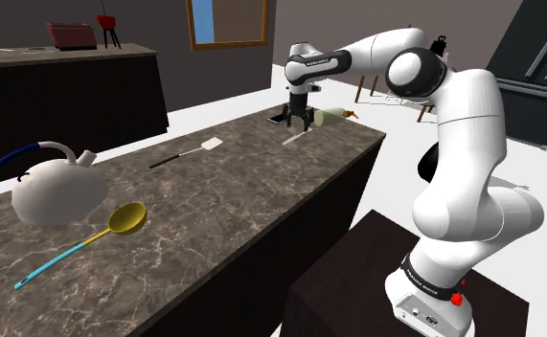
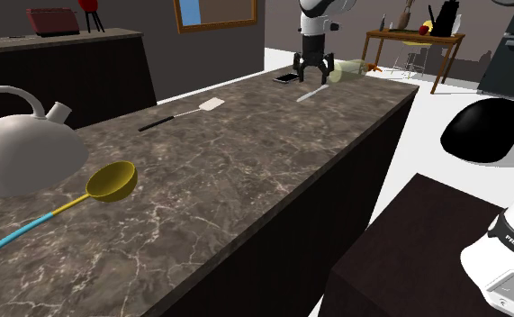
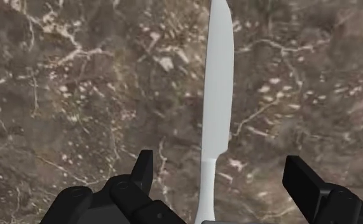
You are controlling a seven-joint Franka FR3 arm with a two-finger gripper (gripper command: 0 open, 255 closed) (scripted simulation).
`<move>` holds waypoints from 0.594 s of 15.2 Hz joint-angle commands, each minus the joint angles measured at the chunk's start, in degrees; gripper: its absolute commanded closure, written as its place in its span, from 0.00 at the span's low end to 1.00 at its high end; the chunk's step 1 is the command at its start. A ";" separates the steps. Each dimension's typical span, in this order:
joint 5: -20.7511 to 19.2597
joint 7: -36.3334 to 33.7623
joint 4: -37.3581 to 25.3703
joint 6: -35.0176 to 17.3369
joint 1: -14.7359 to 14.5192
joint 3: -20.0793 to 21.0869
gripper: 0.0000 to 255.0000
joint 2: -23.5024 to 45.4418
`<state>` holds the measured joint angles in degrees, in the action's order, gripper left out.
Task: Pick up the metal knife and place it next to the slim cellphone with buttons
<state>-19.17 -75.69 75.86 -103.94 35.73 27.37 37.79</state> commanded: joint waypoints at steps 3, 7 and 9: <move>0.38 0.66 -4.82 4.81 -0.81 0.20 0.00 -0.17; 0.38 0.66 -4.82 4.81 -0.80 0.20 0.00 -0.17; 0.38 0.66 -4.82 4.81 -0.80 0.20 0.00 -0.17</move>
<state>-18.79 -75.03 71.05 -99.15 34.92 27.57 37.62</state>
